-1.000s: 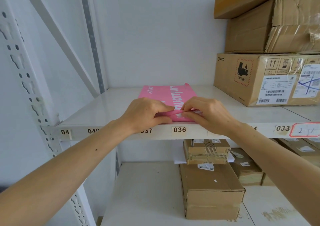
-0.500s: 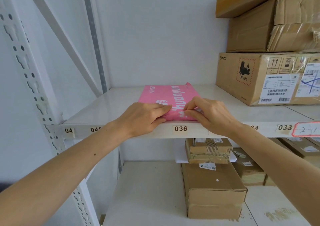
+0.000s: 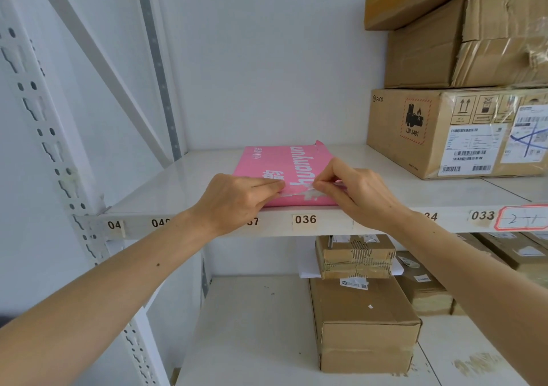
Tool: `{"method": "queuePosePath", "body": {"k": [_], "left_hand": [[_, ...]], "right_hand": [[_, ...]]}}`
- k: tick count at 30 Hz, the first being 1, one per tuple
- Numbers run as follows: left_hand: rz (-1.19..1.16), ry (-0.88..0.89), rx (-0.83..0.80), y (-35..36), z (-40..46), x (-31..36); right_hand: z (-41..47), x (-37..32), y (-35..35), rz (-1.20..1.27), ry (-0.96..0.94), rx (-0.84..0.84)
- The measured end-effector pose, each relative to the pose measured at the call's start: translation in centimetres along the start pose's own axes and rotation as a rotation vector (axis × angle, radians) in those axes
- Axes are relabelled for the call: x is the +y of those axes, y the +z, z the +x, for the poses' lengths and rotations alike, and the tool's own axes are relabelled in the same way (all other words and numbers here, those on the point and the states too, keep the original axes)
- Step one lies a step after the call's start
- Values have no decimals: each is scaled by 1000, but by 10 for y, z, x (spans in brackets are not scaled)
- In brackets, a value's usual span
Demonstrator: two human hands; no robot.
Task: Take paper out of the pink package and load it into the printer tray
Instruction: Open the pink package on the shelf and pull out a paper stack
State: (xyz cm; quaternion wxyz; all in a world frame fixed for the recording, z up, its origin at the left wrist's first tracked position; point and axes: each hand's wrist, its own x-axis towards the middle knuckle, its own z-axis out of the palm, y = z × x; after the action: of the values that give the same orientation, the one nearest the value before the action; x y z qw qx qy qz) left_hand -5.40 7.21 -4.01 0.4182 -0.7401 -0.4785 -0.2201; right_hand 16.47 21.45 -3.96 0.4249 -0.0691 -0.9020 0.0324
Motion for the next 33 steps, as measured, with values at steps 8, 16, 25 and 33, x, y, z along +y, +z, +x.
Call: {"method": "queuePosePath", "body": {"k": [8, 16, 25, 33], "left_hand": [[-50, -116, -38, -6, 9, 2], [-167, -250, -106, -17, 24, -2], [-311, -345, -158, -19, 18, -5], [-605, -565, -188, -22, 30, -7]], "right_hand": [[0, -5, 1, -13, 36, 24], [0, -4, 0, 16, 36, 35], [1, -5, 3, 88, 56, 109], [-1, 0, 4, -97, -245, 65]]}}
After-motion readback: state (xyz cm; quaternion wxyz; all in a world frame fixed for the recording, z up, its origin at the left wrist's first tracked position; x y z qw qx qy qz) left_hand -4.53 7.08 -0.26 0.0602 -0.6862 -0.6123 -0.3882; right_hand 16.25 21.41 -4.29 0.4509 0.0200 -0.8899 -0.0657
